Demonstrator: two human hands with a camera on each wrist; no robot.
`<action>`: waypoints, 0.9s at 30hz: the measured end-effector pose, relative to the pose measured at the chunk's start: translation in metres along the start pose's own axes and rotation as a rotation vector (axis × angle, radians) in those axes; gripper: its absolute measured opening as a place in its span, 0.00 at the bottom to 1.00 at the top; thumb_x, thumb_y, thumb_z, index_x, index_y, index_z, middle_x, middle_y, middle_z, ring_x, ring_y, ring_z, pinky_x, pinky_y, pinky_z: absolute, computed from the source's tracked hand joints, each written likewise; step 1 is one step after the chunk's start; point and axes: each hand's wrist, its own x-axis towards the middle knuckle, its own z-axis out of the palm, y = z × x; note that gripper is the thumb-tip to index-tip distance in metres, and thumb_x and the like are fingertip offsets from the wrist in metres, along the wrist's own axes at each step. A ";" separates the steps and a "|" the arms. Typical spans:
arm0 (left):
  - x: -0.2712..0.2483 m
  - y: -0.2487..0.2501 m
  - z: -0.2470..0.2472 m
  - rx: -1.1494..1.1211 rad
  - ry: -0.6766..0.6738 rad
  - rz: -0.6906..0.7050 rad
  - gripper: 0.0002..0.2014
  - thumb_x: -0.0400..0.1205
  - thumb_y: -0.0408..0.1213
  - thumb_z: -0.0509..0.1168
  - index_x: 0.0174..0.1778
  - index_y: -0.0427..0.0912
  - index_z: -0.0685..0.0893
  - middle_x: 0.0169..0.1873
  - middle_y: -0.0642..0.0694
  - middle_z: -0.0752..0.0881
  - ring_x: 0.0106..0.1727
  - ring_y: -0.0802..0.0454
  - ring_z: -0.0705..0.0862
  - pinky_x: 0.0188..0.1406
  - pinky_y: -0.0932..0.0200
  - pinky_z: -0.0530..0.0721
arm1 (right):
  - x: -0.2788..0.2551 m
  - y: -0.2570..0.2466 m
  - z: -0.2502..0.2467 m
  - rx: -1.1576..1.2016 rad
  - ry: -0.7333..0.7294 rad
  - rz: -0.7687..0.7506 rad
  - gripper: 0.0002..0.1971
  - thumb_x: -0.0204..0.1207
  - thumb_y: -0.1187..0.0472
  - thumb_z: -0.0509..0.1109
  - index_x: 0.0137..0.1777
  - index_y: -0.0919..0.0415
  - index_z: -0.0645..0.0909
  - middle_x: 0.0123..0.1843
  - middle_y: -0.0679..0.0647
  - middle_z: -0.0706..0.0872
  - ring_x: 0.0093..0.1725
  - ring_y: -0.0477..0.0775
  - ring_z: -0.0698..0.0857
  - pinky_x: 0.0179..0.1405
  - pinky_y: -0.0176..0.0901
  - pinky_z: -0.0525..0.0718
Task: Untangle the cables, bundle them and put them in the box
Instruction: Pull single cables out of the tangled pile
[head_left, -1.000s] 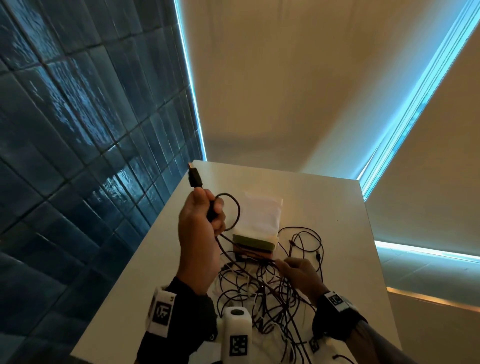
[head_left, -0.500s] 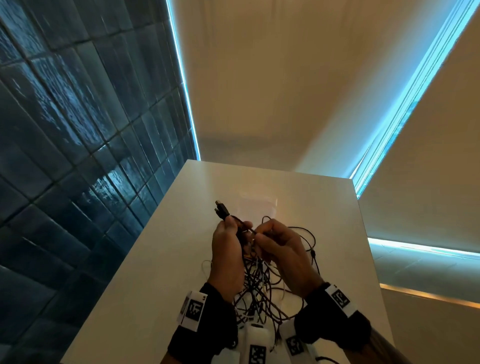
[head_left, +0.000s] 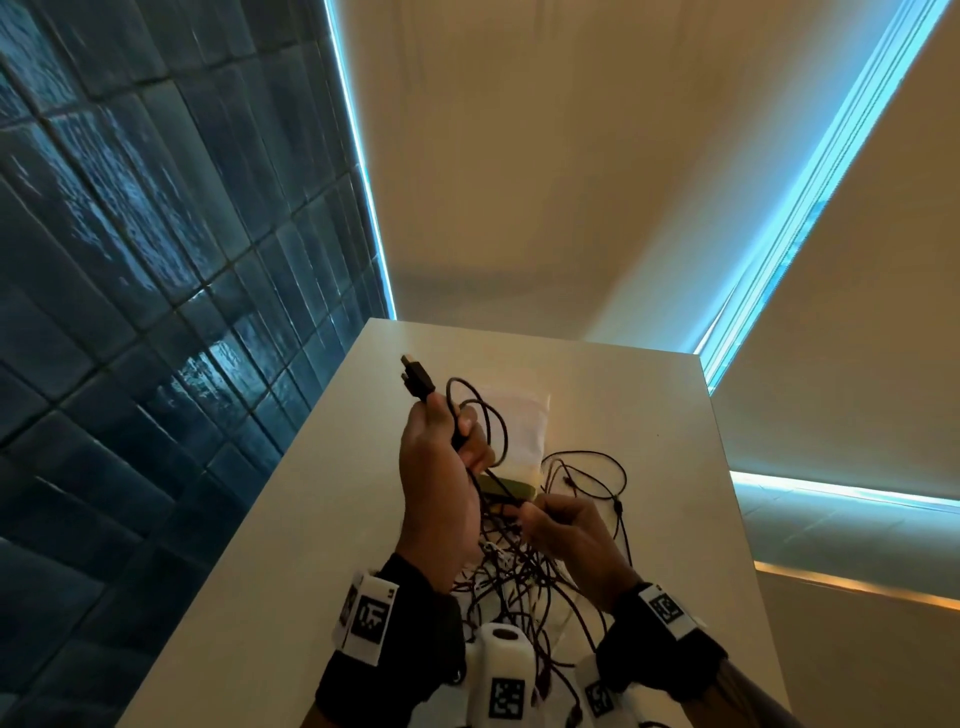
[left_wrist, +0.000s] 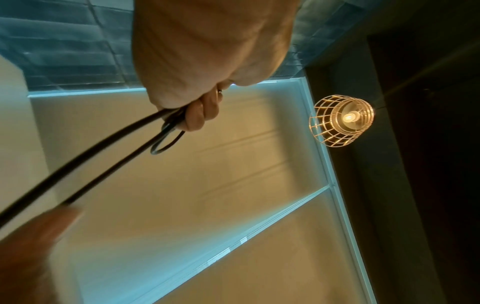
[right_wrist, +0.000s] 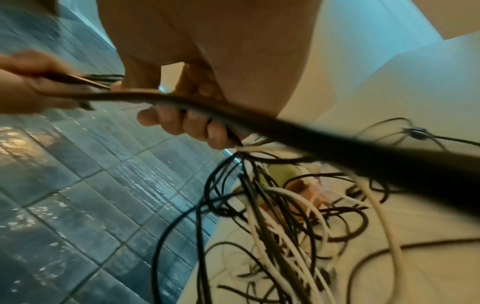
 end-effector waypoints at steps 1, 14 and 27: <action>0.000 0.004 0.000 0.012 -0.005 0.024 0.14 0.90 0.38 0.50 0.37 0.43 0.67 0.29 0.50 0.71 0.24 0.57 0.62 0.26 0.58 0.61 | -0.001 0.005 -0.002 -0.011 0.018 0.015 0.17 0.70 0.44 0.73 0.30 0.57 0.82 0.28 0.52 0.78 0.28 0.45 0.72 0.30 0.35 0.72; -0.018 0.037 0.003 0.034 -0.023 0.144 0.16 0.91 0.38 0.49 0.36 0.44 0.68 0.27 0.51 0.70 0.26 0.55 0.60 0.27 0.59 0.61 | 0.014 0.032 -0.015 -0.112 0.050 0.016 0.12 0.78 0.58 0.71 0.38 0.65 0.89 0.31 0.52 0.84 0.33 0.49 0.77 0.35 0.40 0.75; 0.002 -0.009 -0.008 0.296 0.126 0.025 0.12 0.91 0.39 0.48 0.48 0.37 0.70 0.33 0.43 0.76 0.24 0.58 0.69 0.25 0.67 0.71 | 0.033 -0.030 -0.003 0.062 0.308 -0.040 0.10 0.75 0.63 0.74 0.37 0.70 0.83 0.26 0.56 0.74 0.29 0.54 0.70 0.29 0.45 0.71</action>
